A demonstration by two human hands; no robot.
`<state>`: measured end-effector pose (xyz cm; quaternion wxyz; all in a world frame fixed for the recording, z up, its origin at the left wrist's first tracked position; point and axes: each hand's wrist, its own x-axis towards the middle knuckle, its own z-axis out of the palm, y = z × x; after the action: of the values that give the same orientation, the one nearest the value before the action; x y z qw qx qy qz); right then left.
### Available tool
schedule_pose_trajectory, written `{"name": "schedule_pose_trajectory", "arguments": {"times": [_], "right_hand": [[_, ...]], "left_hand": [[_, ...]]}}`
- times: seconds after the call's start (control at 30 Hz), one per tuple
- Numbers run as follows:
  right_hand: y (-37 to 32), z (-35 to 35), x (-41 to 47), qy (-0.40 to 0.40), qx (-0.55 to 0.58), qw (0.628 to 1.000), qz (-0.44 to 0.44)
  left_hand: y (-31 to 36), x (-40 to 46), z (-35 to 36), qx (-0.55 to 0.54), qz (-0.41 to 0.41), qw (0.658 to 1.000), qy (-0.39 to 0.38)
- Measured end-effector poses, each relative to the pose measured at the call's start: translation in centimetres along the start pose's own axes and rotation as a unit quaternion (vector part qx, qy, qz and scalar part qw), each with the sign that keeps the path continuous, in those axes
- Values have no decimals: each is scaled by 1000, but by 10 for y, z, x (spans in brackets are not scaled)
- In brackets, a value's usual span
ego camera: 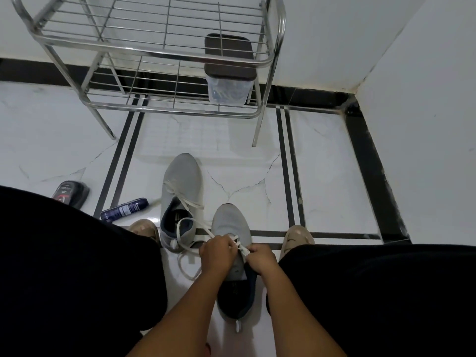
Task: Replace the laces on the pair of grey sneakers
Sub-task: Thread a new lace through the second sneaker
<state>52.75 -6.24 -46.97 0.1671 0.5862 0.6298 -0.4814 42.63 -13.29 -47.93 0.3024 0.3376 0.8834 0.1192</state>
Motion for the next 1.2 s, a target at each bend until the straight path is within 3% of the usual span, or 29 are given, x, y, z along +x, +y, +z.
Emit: {"name": "schedule_pose_trajectory", "arguments": {"times": [0.43,0.9,1.2], "right_hand": [[2,2,2,10,27,1000,-5],[3,0,1,16,23,1000,-13],[0,0,0,13,24,1000,-4]], "left_hand": [[0,-1,3,6,-15,1000,21],[-5,-6,0,-9,36,999,33],[-2,-6,0,-48,6,999,9]]}}
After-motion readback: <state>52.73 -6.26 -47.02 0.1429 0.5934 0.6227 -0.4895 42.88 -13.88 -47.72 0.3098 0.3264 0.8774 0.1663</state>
